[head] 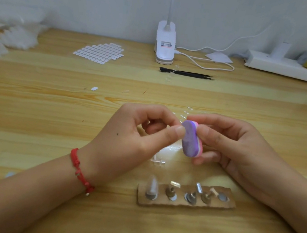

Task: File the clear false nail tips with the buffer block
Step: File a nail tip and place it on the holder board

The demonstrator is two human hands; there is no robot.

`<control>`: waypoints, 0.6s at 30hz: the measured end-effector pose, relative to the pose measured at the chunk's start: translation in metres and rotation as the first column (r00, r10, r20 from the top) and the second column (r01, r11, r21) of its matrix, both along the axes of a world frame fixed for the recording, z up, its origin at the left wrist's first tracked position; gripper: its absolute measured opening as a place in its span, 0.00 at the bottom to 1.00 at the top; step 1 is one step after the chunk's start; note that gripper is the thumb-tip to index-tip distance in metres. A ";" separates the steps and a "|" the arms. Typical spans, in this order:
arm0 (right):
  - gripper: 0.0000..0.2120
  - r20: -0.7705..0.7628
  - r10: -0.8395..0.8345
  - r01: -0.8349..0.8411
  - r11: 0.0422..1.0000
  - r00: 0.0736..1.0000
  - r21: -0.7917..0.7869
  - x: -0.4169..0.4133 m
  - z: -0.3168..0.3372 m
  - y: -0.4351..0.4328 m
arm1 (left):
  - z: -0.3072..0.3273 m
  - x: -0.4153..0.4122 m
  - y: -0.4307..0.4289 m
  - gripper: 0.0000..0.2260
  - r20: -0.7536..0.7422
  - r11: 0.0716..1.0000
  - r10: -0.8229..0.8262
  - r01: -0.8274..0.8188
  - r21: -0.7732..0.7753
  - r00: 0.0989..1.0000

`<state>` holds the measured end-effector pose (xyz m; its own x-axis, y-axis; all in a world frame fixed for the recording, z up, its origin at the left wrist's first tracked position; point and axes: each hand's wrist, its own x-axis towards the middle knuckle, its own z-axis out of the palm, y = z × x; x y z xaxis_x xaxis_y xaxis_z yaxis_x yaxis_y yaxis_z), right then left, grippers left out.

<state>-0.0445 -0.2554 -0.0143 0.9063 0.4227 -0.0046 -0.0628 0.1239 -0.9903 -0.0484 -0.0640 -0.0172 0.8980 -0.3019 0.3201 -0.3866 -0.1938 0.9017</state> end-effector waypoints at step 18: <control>0.12 0.006 0.014 -0.013 1.000 1.000 -0.010 0.000 -0.001 0.000 | 0.002 -0.001 -0.001 0.06 0.055 0.999 -0.025 0.023 0.027 0.998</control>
